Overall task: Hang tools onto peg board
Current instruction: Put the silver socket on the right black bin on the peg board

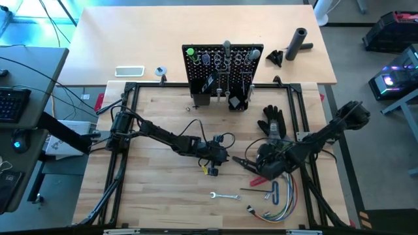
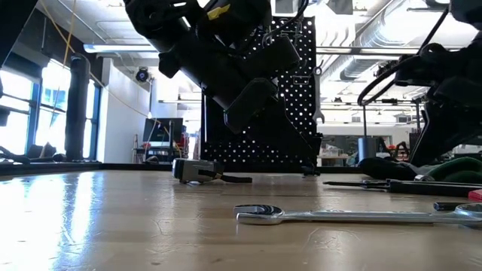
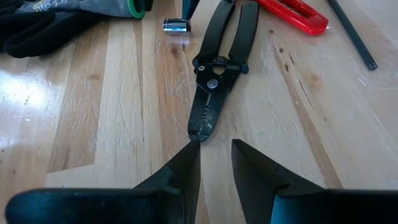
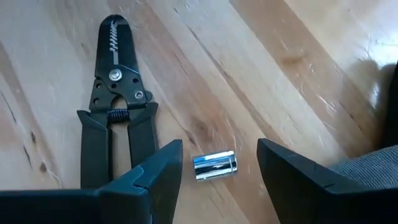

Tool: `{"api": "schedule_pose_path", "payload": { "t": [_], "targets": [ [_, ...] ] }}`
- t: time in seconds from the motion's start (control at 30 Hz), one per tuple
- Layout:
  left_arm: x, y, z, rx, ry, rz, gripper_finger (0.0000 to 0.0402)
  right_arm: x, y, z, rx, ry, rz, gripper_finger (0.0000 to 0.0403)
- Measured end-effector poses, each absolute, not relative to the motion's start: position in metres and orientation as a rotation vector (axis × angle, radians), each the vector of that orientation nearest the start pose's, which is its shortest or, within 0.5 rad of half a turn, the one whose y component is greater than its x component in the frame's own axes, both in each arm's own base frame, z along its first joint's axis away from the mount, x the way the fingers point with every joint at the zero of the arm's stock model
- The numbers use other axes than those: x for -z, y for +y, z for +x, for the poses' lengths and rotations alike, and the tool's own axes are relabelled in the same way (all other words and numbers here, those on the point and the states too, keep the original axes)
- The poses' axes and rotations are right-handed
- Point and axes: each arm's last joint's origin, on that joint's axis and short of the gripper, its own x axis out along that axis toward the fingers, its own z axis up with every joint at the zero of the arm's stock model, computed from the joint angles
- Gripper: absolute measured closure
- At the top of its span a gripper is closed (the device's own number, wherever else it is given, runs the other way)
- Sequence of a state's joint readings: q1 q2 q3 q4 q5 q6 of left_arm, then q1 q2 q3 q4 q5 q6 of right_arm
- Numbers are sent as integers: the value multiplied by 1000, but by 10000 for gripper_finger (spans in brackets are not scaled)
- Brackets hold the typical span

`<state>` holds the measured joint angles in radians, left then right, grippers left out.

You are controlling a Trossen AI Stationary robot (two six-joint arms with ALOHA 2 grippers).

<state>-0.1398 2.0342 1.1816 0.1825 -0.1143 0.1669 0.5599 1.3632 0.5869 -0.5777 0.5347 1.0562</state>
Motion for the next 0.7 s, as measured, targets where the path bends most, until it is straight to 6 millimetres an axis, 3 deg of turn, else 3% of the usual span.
{"api": "schedule_pose_path", "payload": {
  "t": [0.7],
  "targets": [
    [-135, -55, 416, 80, 663, 246, 316, -135, 96, 180, 488, 1081, 146, 198]
  ]
}}
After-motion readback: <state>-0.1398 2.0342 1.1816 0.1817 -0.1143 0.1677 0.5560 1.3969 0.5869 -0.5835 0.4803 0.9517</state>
